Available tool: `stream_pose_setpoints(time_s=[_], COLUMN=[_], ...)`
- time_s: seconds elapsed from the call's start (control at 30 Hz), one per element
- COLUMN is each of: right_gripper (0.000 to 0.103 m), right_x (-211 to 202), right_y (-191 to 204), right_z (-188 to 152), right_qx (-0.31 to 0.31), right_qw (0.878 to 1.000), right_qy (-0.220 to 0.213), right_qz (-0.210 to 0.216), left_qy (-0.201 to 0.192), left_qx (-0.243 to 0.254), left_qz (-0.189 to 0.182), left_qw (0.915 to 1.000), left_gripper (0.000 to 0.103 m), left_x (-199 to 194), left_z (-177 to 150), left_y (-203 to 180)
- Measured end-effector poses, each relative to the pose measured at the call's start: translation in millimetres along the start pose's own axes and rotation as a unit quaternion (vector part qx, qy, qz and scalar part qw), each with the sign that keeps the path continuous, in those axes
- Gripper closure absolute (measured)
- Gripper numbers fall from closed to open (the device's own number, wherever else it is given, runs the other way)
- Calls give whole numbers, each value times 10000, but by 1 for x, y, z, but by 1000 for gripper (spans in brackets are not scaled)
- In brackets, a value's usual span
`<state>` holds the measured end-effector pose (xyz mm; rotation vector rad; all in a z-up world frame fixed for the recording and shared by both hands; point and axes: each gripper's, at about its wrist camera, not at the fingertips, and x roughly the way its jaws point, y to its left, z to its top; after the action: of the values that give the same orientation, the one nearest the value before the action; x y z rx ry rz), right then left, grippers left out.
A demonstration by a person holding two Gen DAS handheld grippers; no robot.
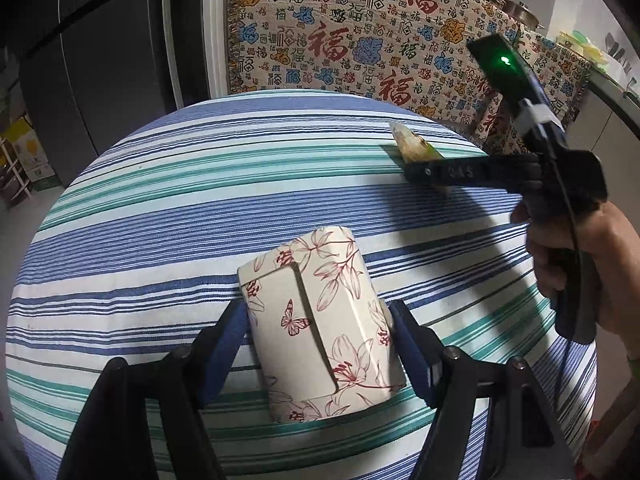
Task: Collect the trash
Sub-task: 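Grasp the floral tissue box with the left tool while the right tool grasps the snack bag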
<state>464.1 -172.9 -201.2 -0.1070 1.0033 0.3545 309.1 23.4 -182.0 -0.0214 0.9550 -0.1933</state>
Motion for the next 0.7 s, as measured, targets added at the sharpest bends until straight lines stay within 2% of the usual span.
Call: stream_pose_setpoints(time_s=[0.13,0.3,0.5,0.6,0.67,0.7], right_gripper=[79,79,80,67,47,45], right_x=[-20,-57,-99,-108,-109,-111], right_y=[1,9,9,3,-1,-2], right_z=[-29,-91,-155,-166,-165,-164], right_qx=[-160,-389,-346,-287,-252,-250], right_qw=[9998,9991,9987,9986,9984,9986], right_qy=[78,140,319,382,422,407], right_qz=[34,75,213,242,263,209], left_qy=[-51,-26,118,144,148,166], left_qx=[52,75,337,460,480,437], left_qz=[42,-39,-435,-523,-480,-474], left_qw=[10000,10000,9984,9975,9976,9978], left_gripper=[29,29,29,28,27,27], left_x=[-1,-5,-15,-18,-18,-18], left_z=[-4,-15,-33,-44,-45,-44], left_y=[-3,-7,-28,-41,-47,-47])
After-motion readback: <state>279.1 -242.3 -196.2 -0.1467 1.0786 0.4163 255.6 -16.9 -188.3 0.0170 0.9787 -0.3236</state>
